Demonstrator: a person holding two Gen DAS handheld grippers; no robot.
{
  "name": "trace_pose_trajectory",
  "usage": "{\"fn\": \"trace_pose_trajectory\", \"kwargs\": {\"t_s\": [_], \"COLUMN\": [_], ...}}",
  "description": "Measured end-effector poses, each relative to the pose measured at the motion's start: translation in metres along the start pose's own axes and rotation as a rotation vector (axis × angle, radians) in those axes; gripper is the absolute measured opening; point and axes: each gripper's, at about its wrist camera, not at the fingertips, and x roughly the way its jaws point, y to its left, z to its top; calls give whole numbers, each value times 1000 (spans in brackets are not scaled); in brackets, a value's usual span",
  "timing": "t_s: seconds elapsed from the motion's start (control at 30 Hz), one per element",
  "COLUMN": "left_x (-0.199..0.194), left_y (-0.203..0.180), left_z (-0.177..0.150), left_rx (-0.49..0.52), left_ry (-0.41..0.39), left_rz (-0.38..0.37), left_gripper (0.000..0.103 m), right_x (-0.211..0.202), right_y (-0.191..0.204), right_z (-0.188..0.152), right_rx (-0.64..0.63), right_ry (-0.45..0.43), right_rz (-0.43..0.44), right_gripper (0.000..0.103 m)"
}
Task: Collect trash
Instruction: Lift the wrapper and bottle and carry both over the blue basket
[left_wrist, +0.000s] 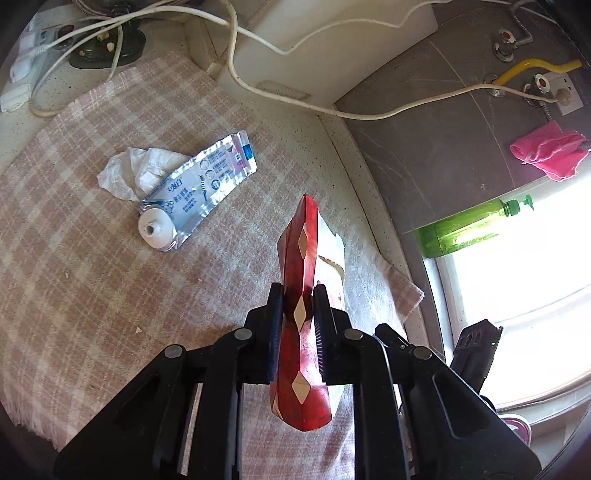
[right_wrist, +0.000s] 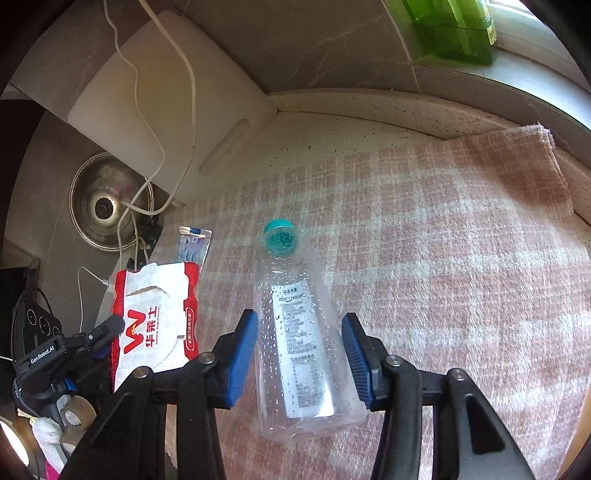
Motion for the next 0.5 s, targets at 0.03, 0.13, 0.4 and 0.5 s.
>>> {"fn": "trace_pose_trajectory", "kwargs": {"t_s": [0.03, 0.13, 0.4, 0.5], "left_x": [-7, -25, -70, -85], "left_y": [2, 7, 39, 53], "left_z": [-3, -12, -42, -53], "left_rx": [7, 30, 25, 20], "left_ry": [-2, -14, -22, -24], "left_rz": [-1, 16, 35, 50], "left_gripper": [14, 14, 14, 14], "right_x": [0, 9, 38, 54], "right_y": [2, 11, 45, 57], "right_z": [-5, -17, -5, -7], "right_rx": [-15, -85, -269, -355], "right_ry": [12, 91, 233, 262], "right_rz": [-6, -31, -167, -214], "right_gripper": [48, 48, 64, 60]}}
